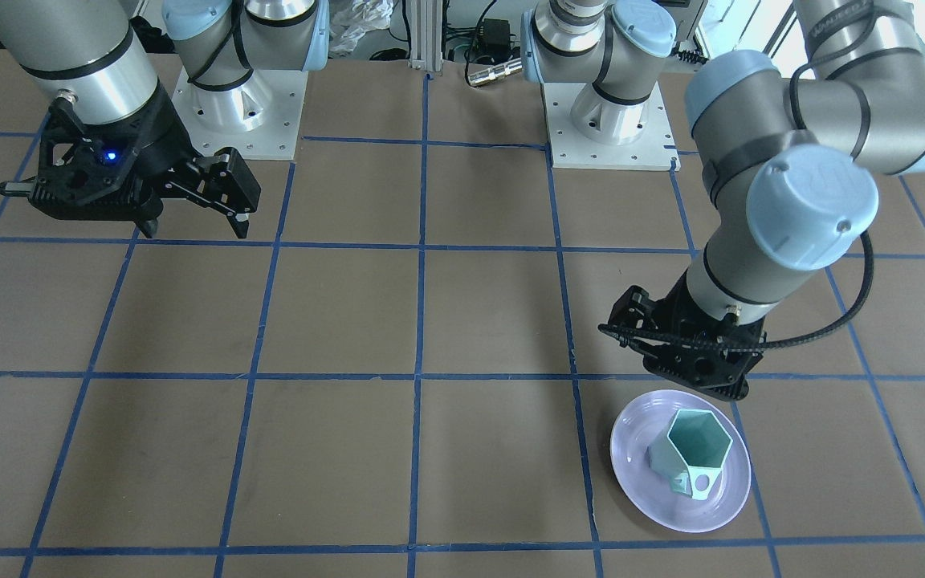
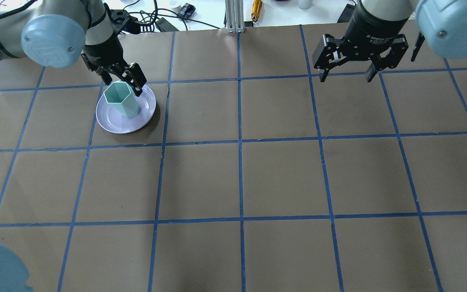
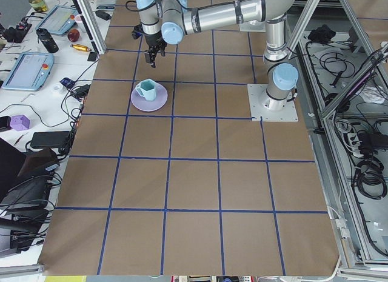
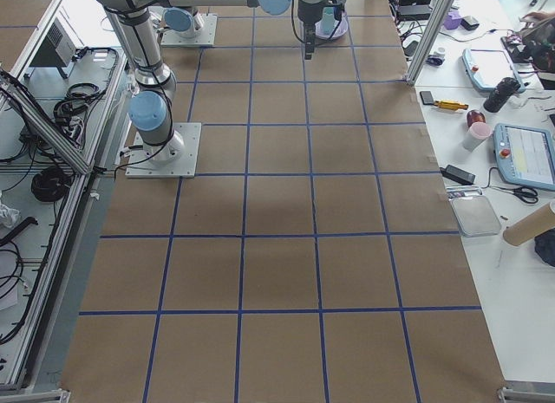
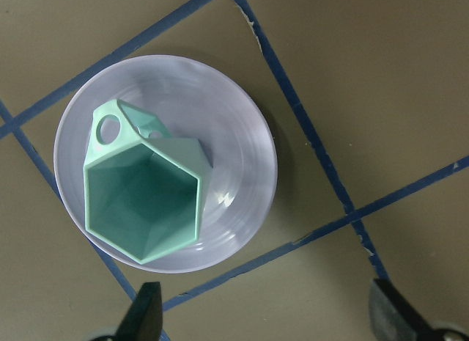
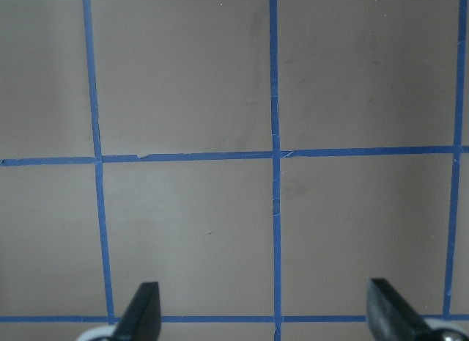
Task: Flip cup and place on plate
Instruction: 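Open the left gripper and release the mug on the plate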
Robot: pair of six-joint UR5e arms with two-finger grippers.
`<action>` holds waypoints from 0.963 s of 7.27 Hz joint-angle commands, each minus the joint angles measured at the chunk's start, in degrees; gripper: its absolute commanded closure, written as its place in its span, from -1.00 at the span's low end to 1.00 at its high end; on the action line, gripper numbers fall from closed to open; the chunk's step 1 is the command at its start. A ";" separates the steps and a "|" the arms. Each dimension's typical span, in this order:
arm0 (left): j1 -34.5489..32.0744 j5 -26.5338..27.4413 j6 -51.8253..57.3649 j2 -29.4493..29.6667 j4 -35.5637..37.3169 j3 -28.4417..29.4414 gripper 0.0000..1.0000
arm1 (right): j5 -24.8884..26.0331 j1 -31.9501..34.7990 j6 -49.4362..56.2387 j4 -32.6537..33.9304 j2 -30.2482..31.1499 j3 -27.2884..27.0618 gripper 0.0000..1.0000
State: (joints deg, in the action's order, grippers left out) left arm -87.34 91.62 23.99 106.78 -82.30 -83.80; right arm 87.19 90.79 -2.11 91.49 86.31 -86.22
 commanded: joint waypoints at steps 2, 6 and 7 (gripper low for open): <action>-0.81 -2.32 -15.40 -9.28 -9.18 0.13 -1.00 | 0.00 0.00 0.00 0.00 0.00 0.00 -1.00; -5.21 -1.62 -23.37 -16.76 -12.79 -4.33 -1.00 | 0.00 0.00 0.00 0.00 0.00 0.00 -1.00; -4.69 -1.53 -20.15 -18.95 -12.45 -7.14 -1.00 | 0.00 0.00 0.00 0.00 0.00 0.00 -1.00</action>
State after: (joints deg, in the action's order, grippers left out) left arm -92.25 90.02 1.63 90.57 -94.62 -87.75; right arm 87.19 90.79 -2.11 91.49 86.31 -86.22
